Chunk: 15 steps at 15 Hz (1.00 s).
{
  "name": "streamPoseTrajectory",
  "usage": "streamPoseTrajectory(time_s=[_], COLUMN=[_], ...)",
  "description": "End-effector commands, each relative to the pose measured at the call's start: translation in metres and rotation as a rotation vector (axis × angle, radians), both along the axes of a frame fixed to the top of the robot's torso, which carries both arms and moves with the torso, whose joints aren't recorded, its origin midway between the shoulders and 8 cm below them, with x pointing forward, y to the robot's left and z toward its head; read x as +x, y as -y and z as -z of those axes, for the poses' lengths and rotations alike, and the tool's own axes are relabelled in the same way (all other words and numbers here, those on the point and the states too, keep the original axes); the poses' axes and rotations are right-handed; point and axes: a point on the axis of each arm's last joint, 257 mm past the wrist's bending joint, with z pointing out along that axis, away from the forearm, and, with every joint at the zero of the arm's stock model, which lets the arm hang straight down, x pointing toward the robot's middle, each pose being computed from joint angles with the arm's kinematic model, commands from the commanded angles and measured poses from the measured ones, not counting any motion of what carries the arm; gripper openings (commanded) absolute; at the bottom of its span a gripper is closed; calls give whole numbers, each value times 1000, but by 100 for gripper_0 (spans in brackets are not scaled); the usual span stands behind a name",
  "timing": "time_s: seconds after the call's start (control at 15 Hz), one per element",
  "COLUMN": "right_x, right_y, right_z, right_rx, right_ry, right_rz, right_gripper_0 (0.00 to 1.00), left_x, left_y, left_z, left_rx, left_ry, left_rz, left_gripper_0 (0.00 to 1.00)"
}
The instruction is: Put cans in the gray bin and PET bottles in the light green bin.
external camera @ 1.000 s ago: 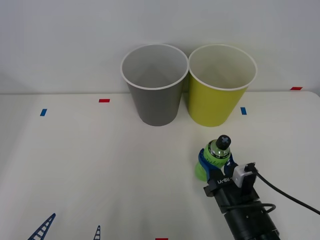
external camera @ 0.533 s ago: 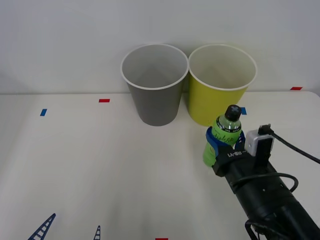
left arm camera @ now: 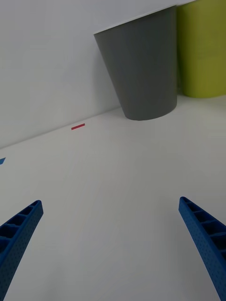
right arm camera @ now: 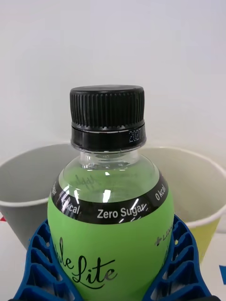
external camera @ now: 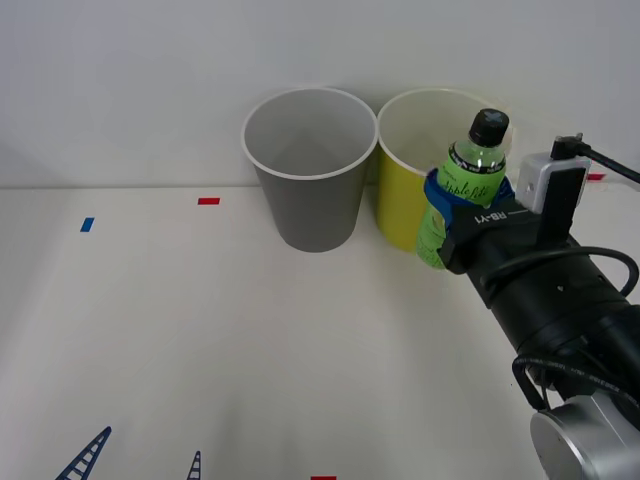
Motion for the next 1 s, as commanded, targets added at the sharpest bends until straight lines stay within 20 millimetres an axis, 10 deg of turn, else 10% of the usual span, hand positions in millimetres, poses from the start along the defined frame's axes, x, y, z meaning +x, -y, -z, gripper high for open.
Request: streamPoseTrajectory(time_s=[0.07,0.33,1.0], right_x=[11,29,113], right_y=[9,18,32], right_z=[-41,-82,-98], right_rx=[-5,40,22], right_ry=[3,16,-14], right_rz=[24,-8,20], right_gripper_0=[0,0,0], left_x=[0,0,0], left_y=[0,0,0], left_z=[0,0,0], left_rx=[0,0,0], left_ry=[0,0,0], left_rz=[0,0,0], left_gripper_0=[100,100,100])
